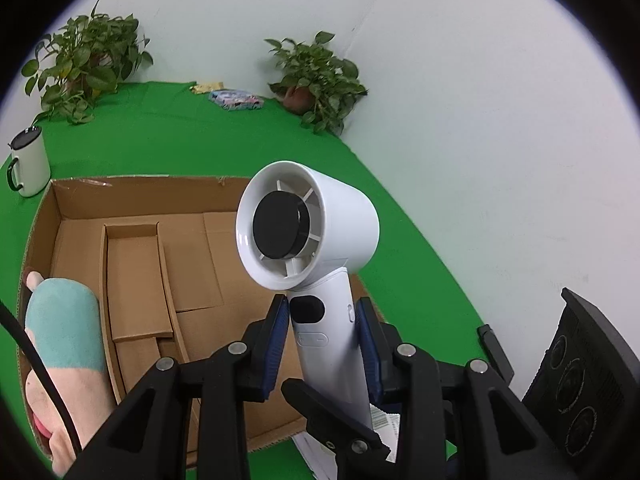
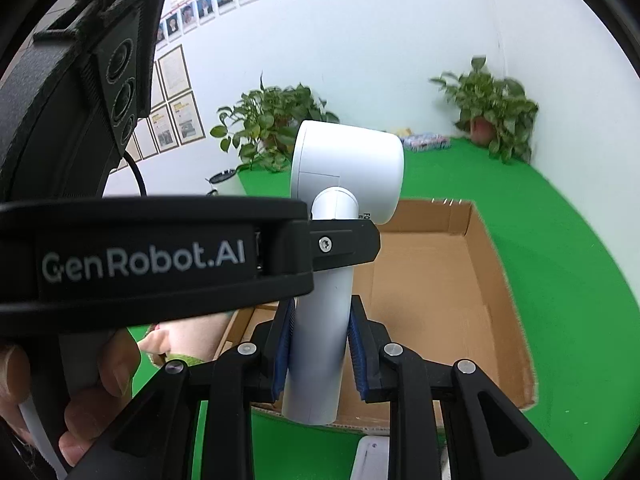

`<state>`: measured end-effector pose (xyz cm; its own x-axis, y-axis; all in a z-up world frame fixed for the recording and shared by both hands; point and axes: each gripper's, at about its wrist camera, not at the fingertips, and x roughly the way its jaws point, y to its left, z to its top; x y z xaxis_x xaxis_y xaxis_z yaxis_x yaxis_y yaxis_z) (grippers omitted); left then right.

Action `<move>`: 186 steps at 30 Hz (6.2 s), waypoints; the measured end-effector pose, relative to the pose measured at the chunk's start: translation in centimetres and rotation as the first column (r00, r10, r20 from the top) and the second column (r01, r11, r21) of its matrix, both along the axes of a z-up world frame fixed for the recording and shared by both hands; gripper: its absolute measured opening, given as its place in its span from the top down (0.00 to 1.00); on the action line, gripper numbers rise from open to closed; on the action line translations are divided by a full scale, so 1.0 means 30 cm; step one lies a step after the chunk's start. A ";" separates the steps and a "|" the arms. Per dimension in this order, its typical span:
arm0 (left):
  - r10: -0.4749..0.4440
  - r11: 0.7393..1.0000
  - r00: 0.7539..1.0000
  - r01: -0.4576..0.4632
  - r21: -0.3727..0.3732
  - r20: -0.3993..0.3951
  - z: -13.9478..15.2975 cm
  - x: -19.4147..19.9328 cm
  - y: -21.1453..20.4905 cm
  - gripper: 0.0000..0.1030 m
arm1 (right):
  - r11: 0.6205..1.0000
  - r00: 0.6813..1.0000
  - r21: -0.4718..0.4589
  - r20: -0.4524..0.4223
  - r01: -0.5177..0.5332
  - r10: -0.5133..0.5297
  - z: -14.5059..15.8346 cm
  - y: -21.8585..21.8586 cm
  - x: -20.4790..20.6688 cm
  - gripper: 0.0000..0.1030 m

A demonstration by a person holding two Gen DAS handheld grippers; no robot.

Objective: Organize objects
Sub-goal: 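Lift the hair dryer with the right gripper and carry it over the box, then lower the hair dryer into the box beside the insert and open the right gripper, then reach the right gripper to the white rectangular device and close on it, then lift the white device with the right gripper and carry it over the box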

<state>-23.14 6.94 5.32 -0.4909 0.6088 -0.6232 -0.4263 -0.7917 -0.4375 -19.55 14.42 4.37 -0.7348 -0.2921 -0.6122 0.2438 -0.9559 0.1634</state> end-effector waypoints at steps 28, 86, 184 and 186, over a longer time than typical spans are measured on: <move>0.120 0.981 0.939 -0.062 -0.185 0.322 -0.408 -0.205 0.002 0.68 | 0.985 0.933 -0.173 0.357 0.008 0.055 -0.547 0.078 -0.269 0.77; 0.237 0.922 0.922 -0.313 -0.228 -0.308 -0.241 0.472 -0.080 0.19 | 0.990 0.993 0.109 -0.090 0.087 -0.077 -0.372 0.189 0.354 0.01; -0.028 0.997 0.961 0.006 0.081 0.276 -0.573 0.636 -0.116 0.66 | 0.990 0.969 0.035 0.210 -0.140 0.129 -0.657 0.063 0.573 0.28; -0.028 0.997 0.961 0.006 0.080 0.275 -0.573 0.640 -0.116 0.66 | 0.990 0.970 0.039 0.208 -0.135 0.124 -0.657 0.064 0.583 0.29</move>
